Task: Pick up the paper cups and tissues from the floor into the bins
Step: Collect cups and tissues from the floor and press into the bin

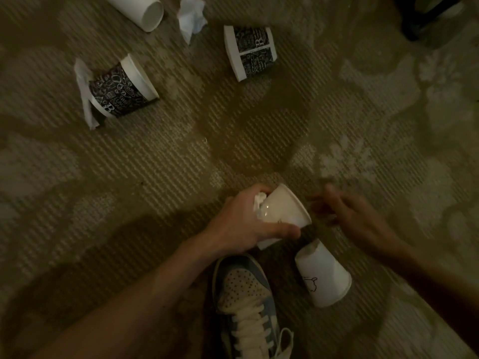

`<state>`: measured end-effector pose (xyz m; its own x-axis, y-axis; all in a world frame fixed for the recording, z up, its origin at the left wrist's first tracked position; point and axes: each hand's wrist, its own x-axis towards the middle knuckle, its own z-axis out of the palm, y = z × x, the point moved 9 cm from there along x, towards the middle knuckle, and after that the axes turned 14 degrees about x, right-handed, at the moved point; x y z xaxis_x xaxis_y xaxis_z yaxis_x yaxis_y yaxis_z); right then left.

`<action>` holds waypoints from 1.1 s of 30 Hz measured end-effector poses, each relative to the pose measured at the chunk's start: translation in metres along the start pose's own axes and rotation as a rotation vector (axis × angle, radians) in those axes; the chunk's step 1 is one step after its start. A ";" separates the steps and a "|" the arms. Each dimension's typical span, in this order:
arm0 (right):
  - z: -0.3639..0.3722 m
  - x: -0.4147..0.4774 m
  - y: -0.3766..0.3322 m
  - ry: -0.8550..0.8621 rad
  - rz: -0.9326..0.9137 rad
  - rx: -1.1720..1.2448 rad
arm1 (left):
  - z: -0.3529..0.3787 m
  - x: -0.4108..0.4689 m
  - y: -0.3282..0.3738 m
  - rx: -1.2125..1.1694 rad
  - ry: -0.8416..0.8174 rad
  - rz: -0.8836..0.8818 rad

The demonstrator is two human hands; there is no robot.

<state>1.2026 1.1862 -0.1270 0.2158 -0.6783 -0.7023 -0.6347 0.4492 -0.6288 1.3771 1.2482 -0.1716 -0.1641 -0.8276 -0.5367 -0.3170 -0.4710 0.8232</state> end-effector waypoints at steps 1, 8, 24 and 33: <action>0.002 -0.006 0.007 -0.017 -0.015 -0.111 | 0.004 -0.002 -0.006 0.011 -0.006 -0.022; 0.025 -0.039 0.072 -0.215 0.175 -0.610 | 0.006 -0.012 -0.022 0.039 -0.010 -0.063; 0.115 0.040 -0.135 -0.127 -0.257 0.060 | -0.154 -0.071 -0.026 -0.537 0.408 -0.097; 0.193 -0.022 -0.315 -0.304 -0.348 0.148 | -0.269 -0.186 0.031 -0.843 0.578 -0.019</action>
<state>1.5409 1.1716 0.0227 0.6175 -0.6124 -0.4936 -0.3787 0.3185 -0.8690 1.6495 1.3057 0.0037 0.3809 -0.7331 -0.5635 0.4822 -0.3625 0.7976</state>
